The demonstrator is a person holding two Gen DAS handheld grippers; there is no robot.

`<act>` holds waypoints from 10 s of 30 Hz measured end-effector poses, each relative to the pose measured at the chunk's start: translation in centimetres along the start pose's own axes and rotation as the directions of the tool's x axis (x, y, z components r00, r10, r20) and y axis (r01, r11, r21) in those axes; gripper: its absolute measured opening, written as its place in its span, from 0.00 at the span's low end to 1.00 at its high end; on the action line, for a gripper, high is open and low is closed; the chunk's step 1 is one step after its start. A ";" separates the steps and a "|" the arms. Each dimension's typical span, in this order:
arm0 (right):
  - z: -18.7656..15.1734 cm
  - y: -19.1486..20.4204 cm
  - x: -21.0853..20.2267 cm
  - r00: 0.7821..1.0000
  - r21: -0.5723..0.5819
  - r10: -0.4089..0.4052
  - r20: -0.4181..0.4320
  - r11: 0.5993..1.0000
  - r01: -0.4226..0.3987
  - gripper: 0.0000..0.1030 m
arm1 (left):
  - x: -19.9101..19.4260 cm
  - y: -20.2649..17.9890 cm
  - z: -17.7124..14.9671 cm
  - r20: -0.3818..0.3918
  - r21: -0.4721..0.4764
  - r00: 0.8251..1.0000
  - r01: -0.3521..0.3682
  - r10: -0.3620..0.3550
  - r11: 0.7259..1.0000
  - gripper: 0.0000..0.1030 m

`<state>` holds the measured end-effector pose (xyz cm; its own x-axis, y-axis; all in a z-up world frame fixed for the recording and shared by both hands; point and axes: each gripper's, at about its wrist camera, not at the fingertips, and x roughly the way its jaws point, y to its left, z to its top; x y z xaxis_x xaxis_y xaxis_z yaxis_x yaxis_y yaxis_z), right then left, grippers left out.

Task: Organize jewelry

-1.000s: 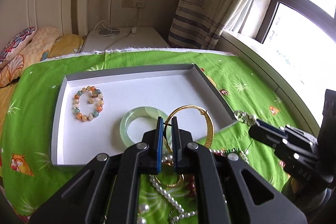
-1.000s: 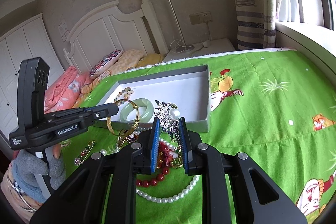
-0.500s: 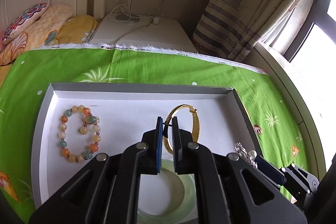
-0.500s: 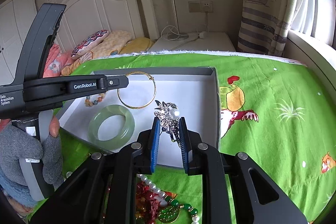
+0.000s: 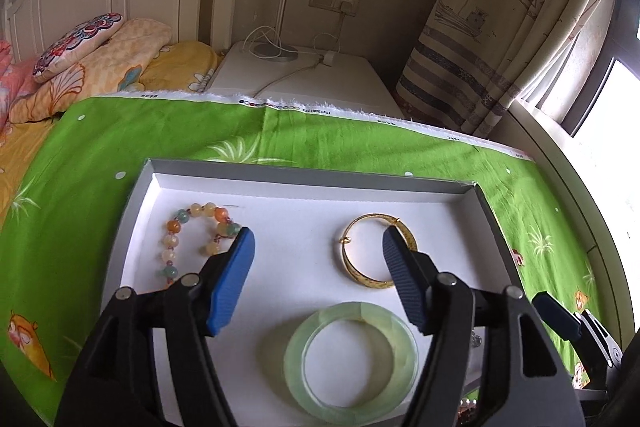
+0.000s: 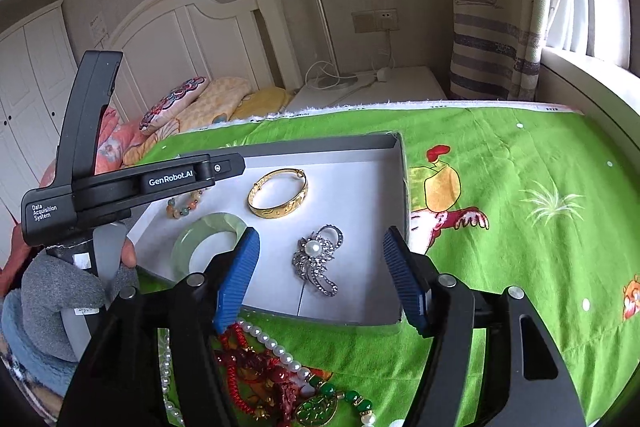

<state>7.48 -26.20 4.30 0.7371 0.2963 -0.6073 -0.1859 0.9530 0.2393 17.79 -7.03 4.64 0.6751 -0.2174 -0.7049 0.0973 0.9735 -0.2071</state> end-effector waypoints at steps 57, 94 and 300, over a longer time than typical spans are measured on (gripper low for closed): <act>-6.8 5.4 -1.9 0.970 -0.242 -0.148 -0.195 0.965 0.099 0.19 | -12.3 4.3 -13.3 0.071 0.050 0.997 0.013 -0.017 0.999 0.97; -6.8 3.7 -10.2 0.969 -0.115 -0.122 0.217 0.982 0.150 0.13 | -7.8 -5.5 -13.3 -0.049 0.446 0.999 0.035 -0.015 0.895 0.36; -8.5 9.2 -7.7 0.995 -0.309 0.085 -0.054 0.946 -0.098 0.10 | -14.7 6.0 -18.1 -0.110 0.234 0.986 0.151 -0.128 0.961 0.17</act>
<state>-5.40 -19.16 4.70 0.6822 0.3794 -0.6250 -0.4485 0.8923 0.0521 -4.81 0.73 1.44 0.5727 -0.3466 -0.7429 0.3661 0.9190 -0.1465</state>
